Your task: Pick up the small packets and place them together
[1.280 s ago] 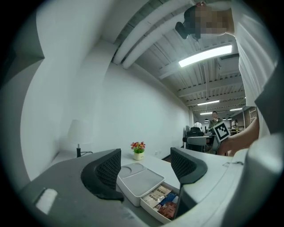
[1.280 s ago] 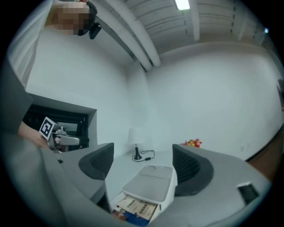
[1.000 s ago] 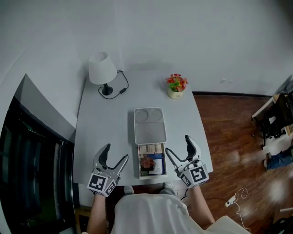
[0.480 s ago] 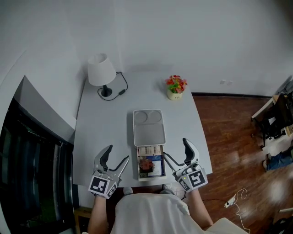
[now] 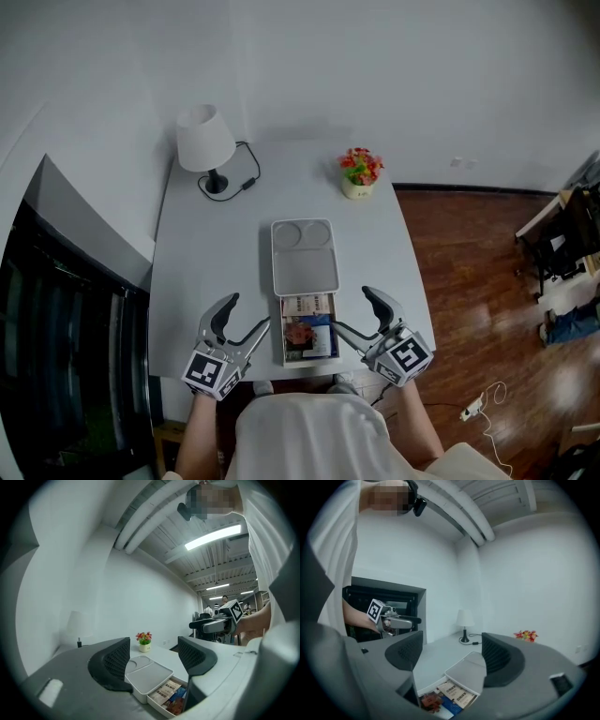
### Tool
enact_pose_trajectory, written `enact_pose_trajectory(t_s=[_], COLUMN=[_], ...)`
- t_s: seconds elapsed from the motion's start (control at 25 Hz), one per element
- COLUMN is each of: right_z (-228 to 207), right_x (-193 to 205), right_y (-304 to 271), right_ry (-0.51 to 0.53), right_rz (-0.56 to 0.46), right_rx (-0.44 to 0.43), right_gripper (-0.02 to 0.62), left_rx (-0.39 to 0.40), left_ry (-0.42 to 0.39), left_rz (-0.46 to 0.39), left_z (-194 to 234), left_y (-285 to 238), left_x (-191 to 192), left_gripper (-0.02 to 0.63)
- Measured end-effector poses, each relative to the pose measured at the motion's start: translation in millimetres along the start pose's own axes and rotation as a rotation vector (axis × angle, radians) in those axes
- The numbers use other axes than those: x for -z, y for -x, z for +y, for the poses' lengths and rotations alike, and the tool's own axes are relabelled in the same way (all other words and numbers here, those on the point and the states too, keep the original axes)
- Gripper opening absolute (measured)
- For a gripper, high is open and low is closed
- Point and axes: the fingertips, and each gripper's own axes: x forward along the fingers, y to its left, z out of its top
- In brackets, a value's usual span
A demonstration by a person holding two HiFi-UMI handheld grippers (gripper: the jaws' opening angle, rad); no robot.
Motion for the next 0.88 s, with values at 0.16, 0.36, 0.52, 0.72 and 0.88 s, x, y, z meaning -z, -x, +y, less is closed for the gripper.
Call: enact_pose_trajectory(t_s=[0.16, 0.36, 0.52, 0.72, 0.88], right_z=[8.4, 26.9, 45.6, 64.5, 63.9], right_x=[38.4, 110.7, 162.2, 213.8, 251.6], right_y=[-12.6, -34.1, -49.0, -65.0, -67.2], right_ry=[-0.008, -0.074, -0.138, -0.194, -0.276], right_rz=[0.150, 0.407, 0.581, 0.757, 0.896], right_rx=[-0.113, -0.271, -0.365, -0.409, -0.348], right_gripper=[0.388, 0.387, 0.377, 0.377, 0.377], left_rx=[0.014, 0.012, 0.001, -0.018, -0.031], left_ry=[-0.016, -0.010, 0.007, 0.019, 0.019], left_rz=[0.023, 0.043, 0.053, 0.067, 0.069], left_z=[-0.4, -0.5, 0.2, 3.6, 6.8], left_y=[-1.5, 1.8, 5.4, 12.9, 17.7], left_x=[7.4, 16.4, 21.7, 28.7, 28.6], left_gripper=[0.325, 0.325, 0.325, 0.325, 0.325])
